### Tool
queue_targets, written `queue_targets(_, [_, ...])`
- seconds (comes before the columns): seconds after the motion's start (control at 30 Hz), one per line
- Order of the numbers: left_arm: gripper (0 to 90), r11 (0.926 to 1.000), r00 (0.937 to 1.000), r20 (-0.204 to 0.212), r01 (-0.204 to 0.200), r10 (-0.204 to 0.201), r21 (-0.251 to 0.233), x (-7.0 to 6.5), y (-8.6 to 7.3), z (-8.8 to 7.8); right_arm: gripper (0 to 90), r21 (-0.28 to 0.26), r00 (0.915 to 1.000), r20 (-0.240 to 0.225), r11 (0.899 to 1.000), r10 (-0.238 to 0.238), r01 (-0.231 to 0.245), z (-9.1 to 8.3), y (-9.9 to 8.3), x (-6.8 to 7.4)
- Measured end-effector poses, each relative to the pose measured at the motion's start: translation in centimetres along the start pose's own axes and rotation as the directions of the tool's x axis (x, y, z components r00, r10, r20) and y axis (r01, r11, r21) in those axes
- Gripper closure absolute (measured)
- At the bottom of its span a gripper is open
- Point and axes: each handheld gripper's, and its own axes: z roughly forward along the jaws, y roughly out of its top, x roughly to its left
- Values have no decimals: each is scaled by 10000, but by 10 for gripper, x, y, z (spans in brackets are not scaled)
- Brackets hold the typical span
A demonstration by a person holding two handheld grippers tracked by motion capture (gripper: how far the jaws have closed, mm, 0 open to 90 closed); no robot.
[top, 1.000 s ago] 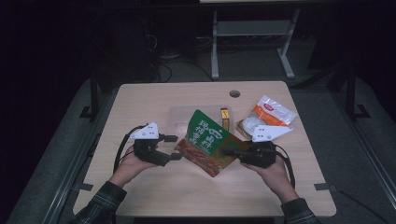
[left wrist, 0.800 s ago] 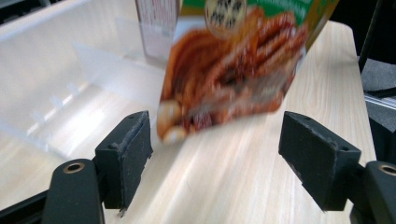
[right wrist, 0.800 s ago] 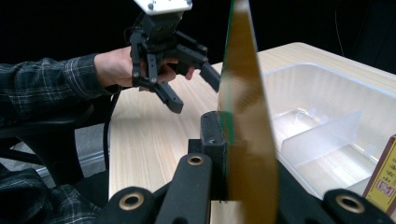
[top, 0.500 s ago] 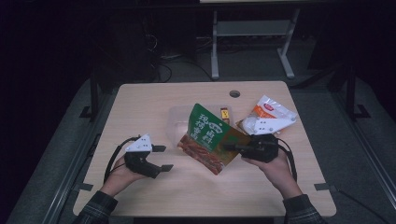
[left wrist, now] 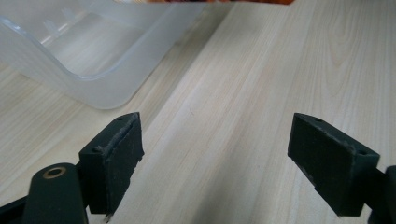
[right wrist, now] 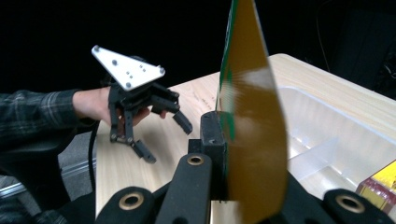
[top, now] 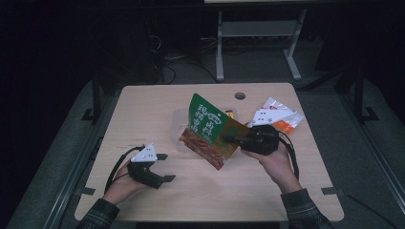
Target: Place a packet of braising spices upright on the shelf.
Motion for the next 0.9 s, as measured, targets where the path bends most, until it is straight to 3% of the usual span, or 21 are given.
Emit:
queue_targets(0.4, [166,10000,9998,-173,37,-38,-35,2,-1,-1,900,-281,9992,390,9995,124,-114,13,28,-10])
queue_targets(0.9, [164,10000,9998,-197,-25,25,-39,2,-2,0,900,-366,9919,1074,9973,678,-642,42,49,-27])
